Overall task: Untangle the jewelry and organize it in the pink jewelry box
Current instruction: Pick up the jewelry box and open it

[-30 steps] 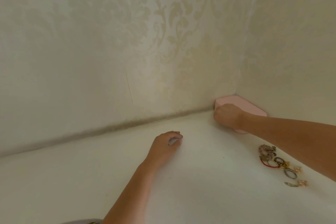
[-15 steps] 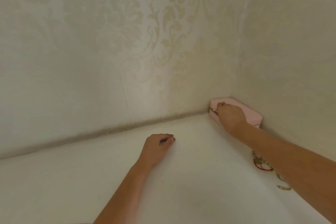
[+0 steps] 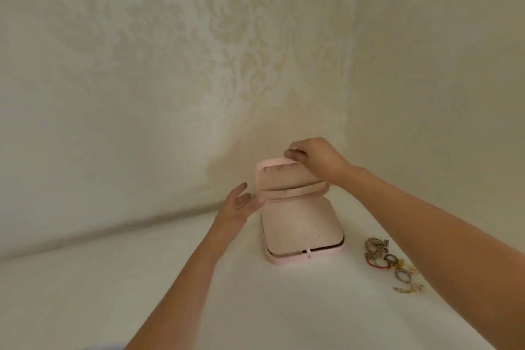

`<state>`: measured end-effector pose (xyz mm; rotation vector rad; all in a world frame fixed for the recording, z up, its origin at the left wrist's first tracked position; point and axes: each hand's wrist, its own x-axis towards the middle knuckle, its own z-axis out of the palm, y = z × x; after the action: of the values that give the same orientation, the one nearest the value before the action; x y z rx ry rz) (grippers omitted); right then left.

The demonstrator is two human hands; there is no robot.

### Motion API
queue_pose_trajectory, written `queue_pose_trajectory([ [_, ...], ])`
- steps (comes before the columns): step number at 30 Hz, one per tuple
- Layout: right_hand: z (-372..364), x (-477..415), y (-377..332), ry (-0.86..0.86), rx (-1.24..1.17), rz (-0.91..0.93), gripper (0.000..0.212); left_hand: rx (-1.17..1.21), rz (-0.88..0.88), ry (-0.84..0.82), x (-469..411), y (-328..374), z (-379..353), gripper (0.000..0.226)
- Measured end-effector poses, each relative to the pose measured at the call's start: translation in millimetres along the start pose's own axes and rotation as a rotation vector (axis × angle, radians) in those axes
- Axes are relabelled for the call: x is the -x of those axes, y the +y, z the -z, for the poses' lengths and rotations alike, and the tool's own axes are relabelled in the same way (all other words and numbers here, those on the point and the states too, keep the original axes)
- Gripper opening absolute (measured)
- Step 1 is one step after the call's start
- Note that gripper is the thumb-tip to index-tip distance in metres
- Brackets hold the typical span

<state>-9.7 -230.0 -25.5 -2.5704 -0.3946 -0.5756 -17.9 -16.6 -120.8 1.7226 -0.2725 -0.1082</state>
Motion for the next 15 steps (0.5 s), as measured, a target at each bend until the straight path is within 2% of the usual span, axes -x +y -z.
queue_pose_trajectory([
  [4, 1.4, 6.2, -37.9, -0.093, -0.139, 0.109, 0.035, 0.122, 0.001, 0.033, 15.3, 1.2, -5.7, 0.065],
  [7, -11.2, 10.9, -54.0, -0.085, -0.167, 0.139, 0.028, 0.199, -0.010, 0.277, 29.0, -8.6, -15.3, 0.051],
  [9, -19.9, 15.5, -60.9, -0.011, -0.216, 0.134, 0.017, 0.247, -0.013, 0.427, 39.4, -15.5, -22.0, 0.055],
  [11, -27.8, 24.3, -64.9, 0.172, -0.200, 0.109, 0.011, 0.302, 0.001, 0.538, 50.6, -21.4, -29.2, 0.060],
  [13, -35.2, 37.6, -67.7, 0.350, -0.171, 0.008, 0.008, 0.366, 0.038, 0.636, 58.1, -24.6, -33.1, 0.061],
  [15, -44.3, 49.3, -69.3, 0.317, -0.153, -0.110, 0.010, 0.409, 0.043, 0.694, 63.0, -23.7, -35.0, 0.057],
])
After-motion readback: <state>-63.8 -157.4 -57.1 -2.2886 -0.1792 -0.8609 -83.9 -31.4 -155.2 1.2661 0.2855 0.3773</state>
